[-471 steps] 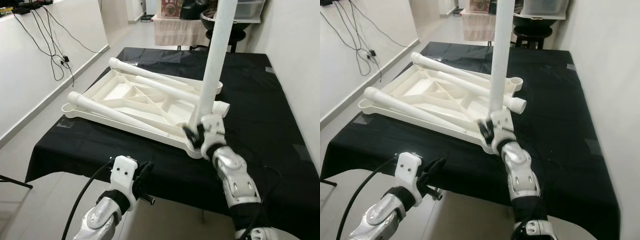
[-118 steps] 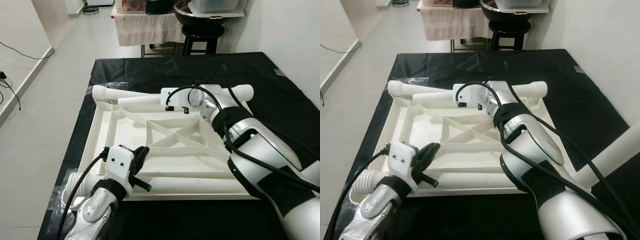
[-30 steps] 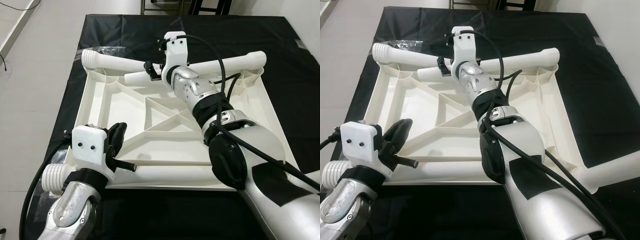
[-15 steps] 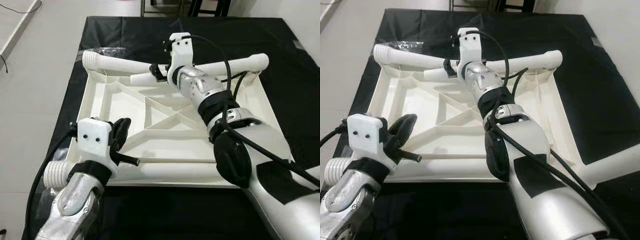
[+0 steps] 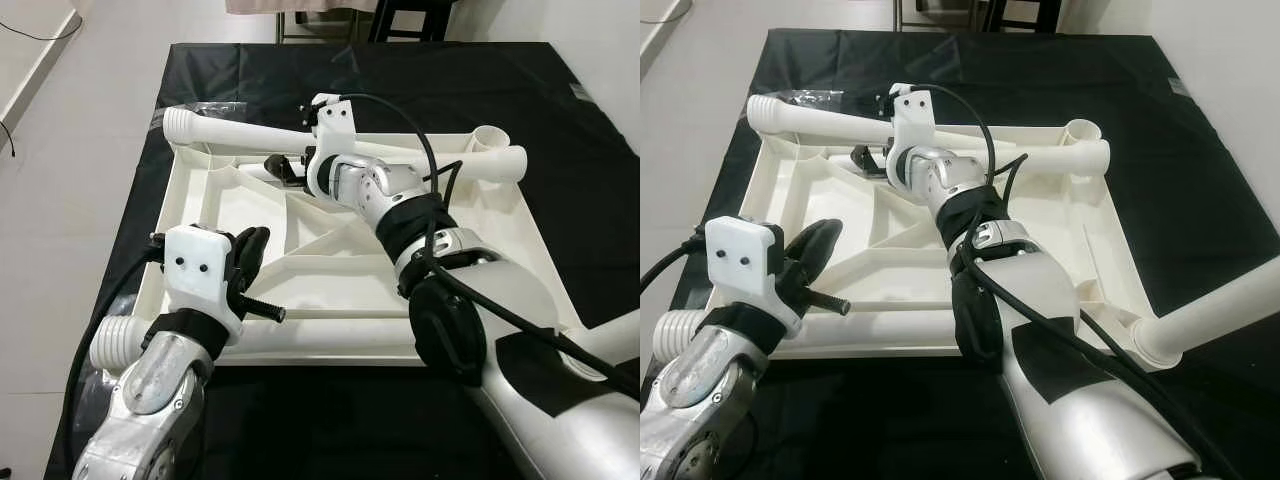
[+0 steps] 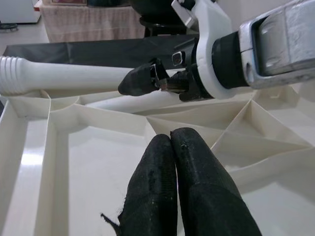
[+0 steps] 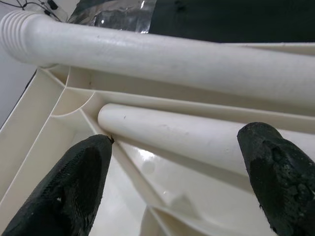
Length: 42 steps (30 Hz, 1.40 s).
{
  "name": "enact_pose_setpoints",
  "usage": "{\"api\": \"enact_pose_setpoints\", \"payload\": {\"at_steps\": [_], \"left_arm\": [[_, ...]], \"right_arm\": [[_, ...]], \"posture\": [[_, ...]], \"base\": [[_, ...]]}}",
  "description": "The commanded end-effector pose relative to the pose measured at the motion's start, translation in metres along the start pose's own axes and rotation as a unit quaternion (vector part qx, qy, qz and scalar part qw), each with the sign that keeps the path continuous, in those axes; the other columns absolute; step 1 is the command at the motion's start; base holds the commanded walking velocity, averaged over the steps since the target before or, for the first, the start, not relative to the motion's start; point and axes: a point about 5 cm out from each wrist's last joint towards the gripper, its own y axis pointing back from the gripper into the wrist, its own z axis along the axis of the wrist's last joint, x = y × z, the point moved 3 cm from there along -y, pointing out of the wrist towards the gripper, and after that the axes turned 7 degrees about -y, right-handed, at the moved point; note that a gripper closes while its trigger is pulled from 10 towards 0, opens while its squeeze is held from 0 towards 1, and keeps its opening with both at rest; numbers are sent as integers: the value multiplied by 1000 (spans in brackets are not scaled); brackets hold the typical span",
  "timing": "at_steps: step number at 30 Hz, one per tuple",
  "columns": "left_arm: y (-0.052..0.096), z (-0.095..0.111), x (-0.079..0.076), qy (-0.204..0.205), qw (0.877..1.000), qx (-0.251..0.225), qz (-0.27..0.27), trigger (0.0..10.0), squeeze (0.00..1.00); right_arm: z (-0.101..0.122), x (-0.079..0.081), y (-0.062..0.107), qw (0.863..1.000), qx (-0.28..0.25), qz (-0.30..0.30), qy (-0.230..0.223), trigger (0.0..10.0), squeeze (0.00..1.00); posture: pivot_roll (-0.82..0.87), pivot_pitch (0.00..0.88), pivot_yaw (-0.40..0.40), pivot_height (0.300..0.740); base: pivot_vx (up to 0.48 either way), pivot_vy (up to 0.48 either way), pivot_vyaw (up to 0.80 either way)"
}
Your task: Building children table
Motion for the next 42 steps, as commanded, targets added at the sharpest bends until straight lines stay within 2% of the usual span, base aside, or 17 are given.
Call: {"api": "enact_pose_setpoints", "payload": {"at_steps": [1, 8, 11, 13, 16, 17, 19, 20, 21, 22, 24, 27, 29, 32, 34, 37, 42], "left_arm": [[0, -2, 1, -1, 1000, 1, -4, 10000, 0], [-6, -2, 3, -6, 1000, -6, -6, 10000, 0], [-11, 0, 4, -10, 1000, -16, -8, 10000, 0], [-11, 0, 4, -10, 1000, -16, -8, 10000, 0], [-17, 6, 4, -9, 999, -33, -17, 10000, 0], [-21, 10, 3, -6, 999, -42, -26, 10000, 0], [-21, 10, 3, -6, 999, -42, -26, 10000, 0], [-23, 14, 0, -2, 998, -52, -38, 10000, 0], [-22, 24, 5, -14, 996, -70, -48, 10000, 0], [-22, 24, 5, -14, 996, -70, -48, 10000, 0], [-18, 24, 17, -27, 997, -67, -28, 10000, 0], [-12, 19, 26, -37, 998, -53, -6, 10000, 0], [-12, 19, 26, -37, 998, -53, -6, 10000, 0], [0, 16, 34, -44, 998, -38, 16, 10000, 0], [1, 25, 33, -38, 998, -49, 15, 10000, 0], [1, 29, 33, -38, 998, -54, 11, 10000, 0], [3, 23, 38, -48, 998, -34, 18, 10000, 0]], "right_arm": [[-30, -1, -5, 998, 54, 6, -26, 10000, 0], [17, 6, 3, 995, -57, 66, -43, 10000, 0], [61, 4, 23, 976, -164, 132, -54, 10000, 0], [61, 4, 23, 976, -164, 132, -54, 10000, 0], [77, -7, 38, 965, -213, 154, -8, 10000, 0], [80, -13, 43, 960, -233, 154, 32, 10000, 0], [80, -13, 43, 960, -233, 154, 32, 10000, 0], [78, -16, 47, 953, -246, 155, 84, 10000, 0], [55, -33, 51, 937, -239, 139, 212, 10000, 0], [55, -33, 51, 937, -239, 139, 212, 10000, 0], [35, -50, 51, 931, -221, 118, 266, 10000, 0], [23, -64, 52, 933, -214, 102, 270, 10000, 0], [23, -64, 52, 933, -214, 102, 270, 10000, 0], [13, -83, 61, 945, -222, 83, 226, 10000, 0], [9, -85, 67, 948, -231, 96, 196, 10000, 0], [1, -85, 71, 947, -227, 114, 194, 10000, 0], [-23, -91, 77, 953, -197, 139, 184, 10000, 0]], "posture": [[27, 179, -27, 740], [23, 155, -23, 740], [4, 129, -14, 740], [4, 129, -14, 740], [-15, 112, -4, 740], [-21, 103, 2, 740], [-21, 103, 2, 740], [-24, 98, 6, 740], [-24, 83, 14, 740], [-24, 83, 14, 740], [-15, 78, 18, 740], [-11, 76, 19, 740], [-11, 76, 19, 740], [3, 73, 24, 740], [6, 71, 29, 740], [8, 70, 28, 740], [5, 70, 35, 740]], "base": [[0, 0, 0], [0, 0, 0], [0, 0, 0], [0, 0, 0], [0, 0, 0], [0, 0, 0], [0, 0, 0], [0, 0, 0], [0, 0, 0], [0, 0, 0], [0, 0, 0], [0, 0, 0], [0, 0, 0], [0, 0, 0], [0, 0, 0], [0, 0, 0], [0, 0, 0]]}}
